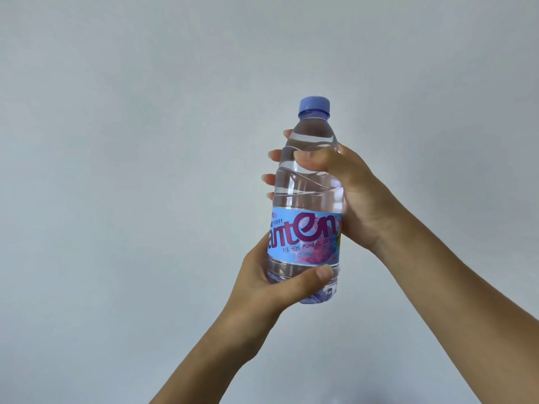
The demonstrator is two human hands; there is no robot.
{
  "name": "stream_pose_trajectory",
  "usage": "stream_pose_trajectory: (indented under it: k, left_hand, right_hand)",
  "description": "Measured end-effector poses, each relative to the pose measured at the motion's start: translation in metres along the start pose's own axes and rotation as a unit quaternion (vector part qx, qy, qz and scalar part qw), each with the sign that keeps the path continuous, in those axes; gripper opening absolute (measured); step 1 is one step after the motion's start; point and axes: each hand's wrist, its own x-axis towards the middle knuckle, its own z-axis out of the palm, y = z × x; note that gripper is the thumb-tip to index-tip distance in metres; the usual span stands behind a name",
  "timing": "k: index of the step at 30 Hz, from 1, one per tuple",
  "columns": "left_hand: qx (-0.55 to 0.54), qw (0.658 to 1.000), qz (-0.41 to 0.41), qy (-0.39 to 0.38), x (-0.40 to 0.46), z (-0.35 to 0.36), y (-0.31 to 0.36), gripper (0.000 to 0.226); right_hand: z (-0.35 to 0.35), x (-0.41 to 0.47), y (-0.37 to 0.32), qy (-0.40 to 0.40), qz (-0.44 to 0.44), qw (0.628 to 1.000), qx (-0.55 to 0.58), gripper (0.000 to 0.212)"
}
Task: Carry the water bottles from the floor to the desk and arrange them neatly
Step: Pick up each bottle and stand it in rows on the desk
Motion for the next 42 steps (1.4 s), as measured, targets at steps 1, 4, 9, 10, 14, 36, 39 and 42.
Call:
stream_pose_trajectory:
  k: [1, 4, 9, 10, 14, 36, 39, 42]
  left_hand:
    - [0.005, 1.0, 0.005, 0.02, -0.001, 0.002, 0.0, 0.048]
    - [0.058, 0.993, 0.034, 0.092, -0.003, 0.007, 0.0, 0.049]
    - [0.11, 0.984, 0.03, 0.136, -0.005, 0.013, -0.004, 0.065]
    - [0.118, 0.984, 0.028, 0.133, -0.005, 0.012, -0.003, 0.068]
    - [0.077, 0.995, 0.013, 0.058, -0.001, 0.004, 0.008, 0.068]
    - [0.12, 0.99, -0.055, 0.051, -0.022, -0.055, -0.021, 0.062]
    - [0.125, 0.988, -0.076, 0.038, -0.031, -0.069, -0.031, 0.059]
    - [0.132, 0.986, -0.09, 0.046, -0.041, -0.084, -0.045, 0.058]
  right_hand:
    - [-0.001, 0.0, -0.001, 0.021, -0.005, 0.999, -0.033, 0.041]
    - [0.002, 0.0, -0.004, 0.076, -0.026, 0.991, -0.104, 0.039]
    - [0.005, -0.001, 0.005, 0.123, -0.014, 0.989, -0.081, 0.035]
    - [0.005, -0.001, 0.004, 0.122, -0.018, 0.99, -0.066, 0.035]
    - [0.0, 0.0, -0.003, 0.08, -0.032, 0.996, -0.021, 0.035]
    - [0.027, -0.006, 0.048, 0.131, -0.003, 0.982, -0.134, 0.027]
    - [0.033, -0.009, 0.065, 0.125, 0.008, 0.98, -0.155, 0.026]
    - [0.041, -0.013, 0.083, 0.119, 0.024, 0.974, -0.193, 0.032]
